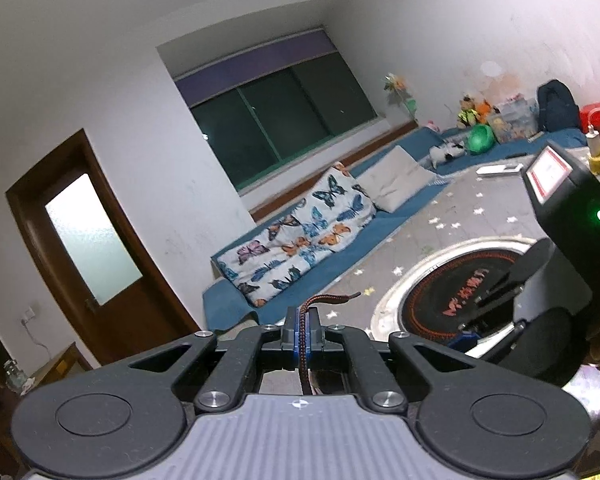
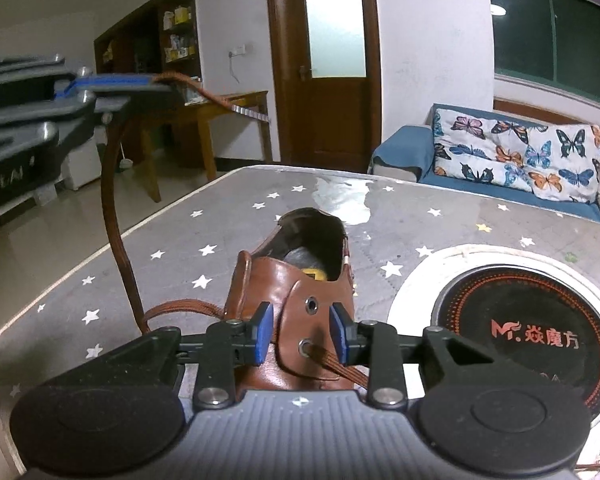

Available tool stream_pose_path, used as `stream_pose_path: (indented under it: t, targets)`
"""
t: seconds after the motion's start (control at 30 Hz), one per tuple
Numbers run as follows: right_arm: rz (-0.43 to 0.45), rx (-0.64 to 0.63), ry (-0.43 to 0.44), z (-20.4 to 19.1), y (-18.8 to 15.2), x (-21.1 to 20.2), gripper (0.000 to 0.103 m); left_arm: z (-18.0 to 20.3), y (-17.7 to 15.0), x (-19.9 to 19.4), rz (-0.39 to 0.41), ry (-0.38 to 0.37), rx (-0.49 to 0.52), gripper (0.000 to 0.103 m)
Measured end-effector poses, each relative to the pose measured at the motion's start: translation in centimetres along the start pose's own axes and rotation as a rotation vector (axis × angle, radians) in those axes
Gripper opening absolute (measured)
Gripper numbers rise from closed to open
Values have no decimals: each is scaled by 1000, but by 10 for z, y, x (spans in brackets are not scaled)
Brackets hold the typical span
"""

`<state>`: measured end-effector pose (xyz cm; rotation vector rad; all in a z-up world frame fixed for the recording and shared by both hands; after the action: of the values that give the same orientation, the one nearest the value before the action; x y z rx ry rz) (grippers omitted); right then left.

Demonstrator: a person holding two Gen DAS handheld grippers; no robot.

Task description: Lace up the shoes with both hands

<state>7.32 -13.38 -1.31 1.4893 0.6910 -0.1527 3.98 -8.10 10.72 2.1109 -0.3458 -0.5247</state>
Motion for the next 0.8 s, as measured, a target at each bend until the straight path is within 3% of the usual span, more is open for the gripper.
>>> stream_pose_path:
  t: [0.23, 0.8]
  targets:
    - [22, -23, -41, 4, -3, -3, 34, 21, -11, 16, -45, -40, 37, 3]
    - [77, 96, -39, 41, -10, -20, 35, 60, -41, 49, -137, -111, 131, 3]
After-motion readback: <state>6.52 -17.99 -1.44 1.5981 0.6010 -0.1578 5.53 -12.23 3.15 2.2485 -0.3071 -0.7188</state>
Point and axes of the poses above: each gripper's, at about its wrist camera, not at the fingertips, and x roughly the way its jaws point, z to its right, y to its top, the point moved 6 cm from there along x, roughly the way its jaws point, and after that the axes turned 1 degree about z, right-handed, at the moved point
